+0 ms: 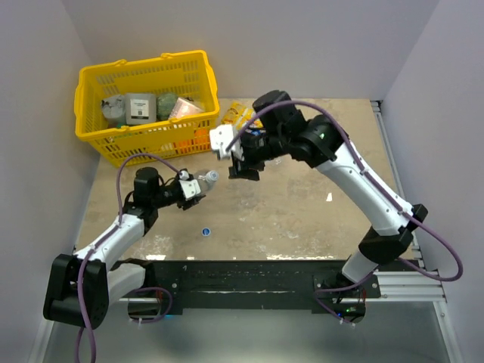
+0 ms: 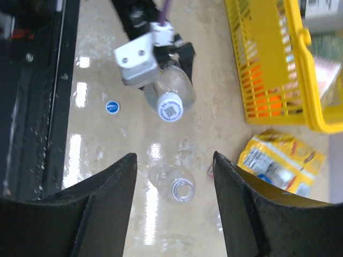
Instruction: Screw on the bottle caps
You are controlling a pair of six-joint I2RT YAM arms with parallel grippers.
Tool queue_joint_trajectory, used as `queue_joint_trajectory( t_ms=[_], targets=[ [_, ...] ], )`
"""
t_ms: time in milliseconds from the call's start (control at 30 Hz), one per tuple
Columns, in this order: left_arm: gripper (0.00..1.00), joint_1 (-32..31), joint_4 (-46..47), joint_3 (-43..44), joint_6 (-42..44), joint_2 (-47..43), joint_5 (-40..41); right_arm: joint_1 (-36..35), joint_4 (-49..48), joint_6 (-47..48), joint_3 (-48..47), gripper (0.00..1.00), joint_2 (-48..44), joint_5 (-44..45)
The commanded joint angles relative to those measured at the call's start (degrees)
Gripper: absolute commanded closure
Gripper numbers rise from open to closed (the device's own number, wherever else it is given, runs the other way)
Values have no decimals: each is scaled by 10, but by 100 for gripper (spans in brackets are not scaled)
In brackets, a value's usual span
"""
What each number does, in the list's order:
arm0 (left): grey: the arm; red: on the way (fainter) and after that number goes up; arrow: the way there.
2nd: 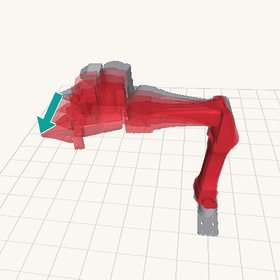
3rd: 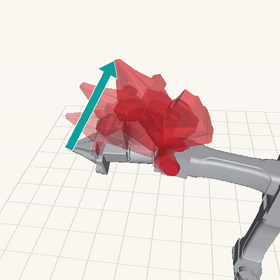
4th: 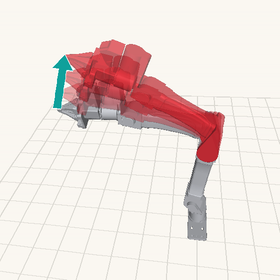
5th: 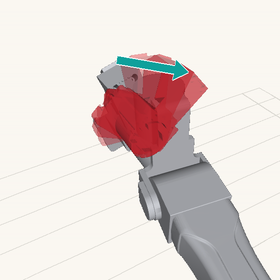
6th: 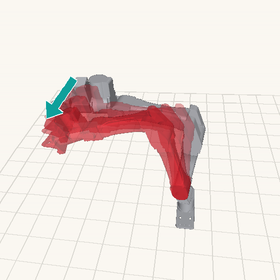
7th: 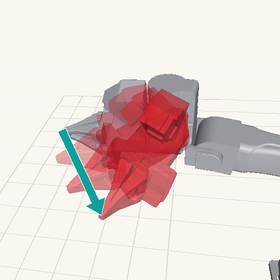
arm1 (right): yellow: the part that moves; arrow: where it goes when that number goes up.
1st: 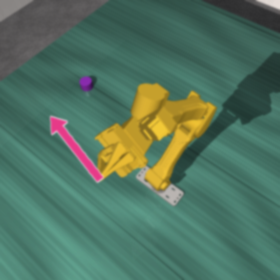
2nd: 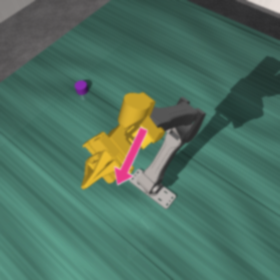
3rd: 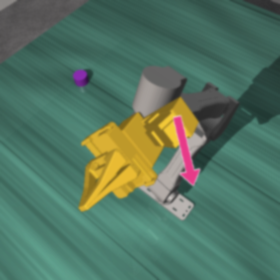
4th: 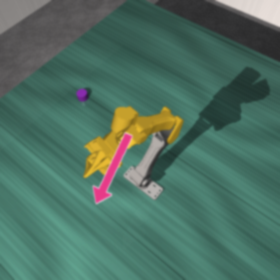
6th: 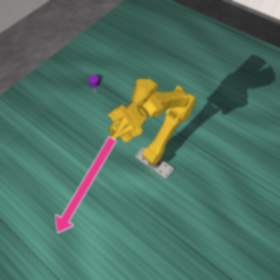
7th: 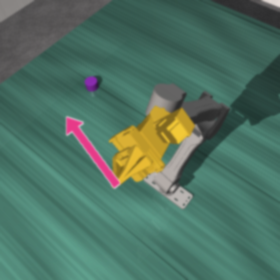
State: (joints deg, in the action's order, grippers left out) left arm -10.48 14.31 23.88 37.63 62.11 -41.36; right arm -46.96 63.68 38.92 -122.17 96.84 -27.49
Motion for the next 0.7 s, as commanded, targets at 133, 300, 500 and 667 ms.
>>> queue_joint_trajectory(
  t_ms=[133,300,500,667],
  targets=[
    [100,2,-138,77,137,-15,-120,-87,-5,315,96,39,-15,46],
    [100,1,-173,79,155,-35,-130,-104,-21,352,107,40,-9,52],
    [100,1,-183,78,164,-43,-131,-106,-21,361,101,43,2,60],
    [100,1,-176,78,163,-41,-133,-110,-18,364,96,50,12,60]
  ],
)
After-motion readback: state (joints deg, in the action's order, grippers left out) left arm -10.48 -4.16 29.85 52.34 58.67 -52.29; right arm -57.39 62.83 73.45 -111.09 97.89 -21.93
